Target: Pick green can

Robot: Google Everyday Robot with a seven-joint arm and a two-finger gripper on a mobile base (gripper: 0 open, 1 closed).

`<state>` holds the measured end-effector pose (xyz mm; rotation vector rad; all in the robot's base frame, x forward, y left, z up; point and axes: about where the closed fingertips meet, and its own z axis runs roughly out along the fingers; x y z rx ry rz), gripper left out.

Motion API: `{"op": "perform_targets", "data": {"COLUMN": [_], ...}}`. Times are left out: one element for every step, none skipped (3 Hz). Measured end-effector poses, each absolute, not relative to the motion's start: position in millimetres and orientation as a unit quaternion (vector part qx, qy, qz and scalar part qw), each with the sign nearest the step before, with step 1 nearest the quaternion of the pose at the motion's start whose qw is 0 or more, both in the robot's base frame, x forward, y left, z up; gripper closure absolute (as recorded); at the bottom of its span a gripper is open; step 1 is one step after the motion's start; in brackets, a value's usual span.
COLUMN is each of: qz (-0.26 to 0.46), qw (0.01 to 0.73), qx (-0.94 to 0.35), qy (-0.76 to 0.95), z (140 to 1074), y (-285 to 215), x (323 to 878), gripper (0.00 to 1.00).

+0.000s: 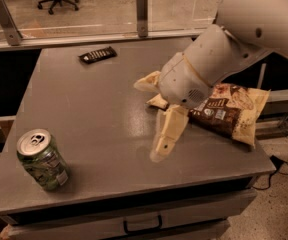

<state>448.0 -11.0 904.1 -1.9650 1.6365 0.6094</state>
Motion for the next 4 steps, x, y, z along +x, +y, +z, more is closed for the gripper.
{"op": "perform_targets", "data": {"qz": [0.285, 0.35, 0.42, 0.479], "qw": [0.295, 0.333, 0.352, 0.357], "qx": [-0.715, -0.702, -0.69, -0.67], "qy": [0.566, 0.523, 0.473, 0.44], "z": [886.3, 875.2, 873.0, 872.0], "y": [29.2, 71.9, 121.8, 156.1], "x": [452.7, 454.3, 442.1, 422.1], "gripper": [0.0, 0.0, 0.0, 0.0]}}
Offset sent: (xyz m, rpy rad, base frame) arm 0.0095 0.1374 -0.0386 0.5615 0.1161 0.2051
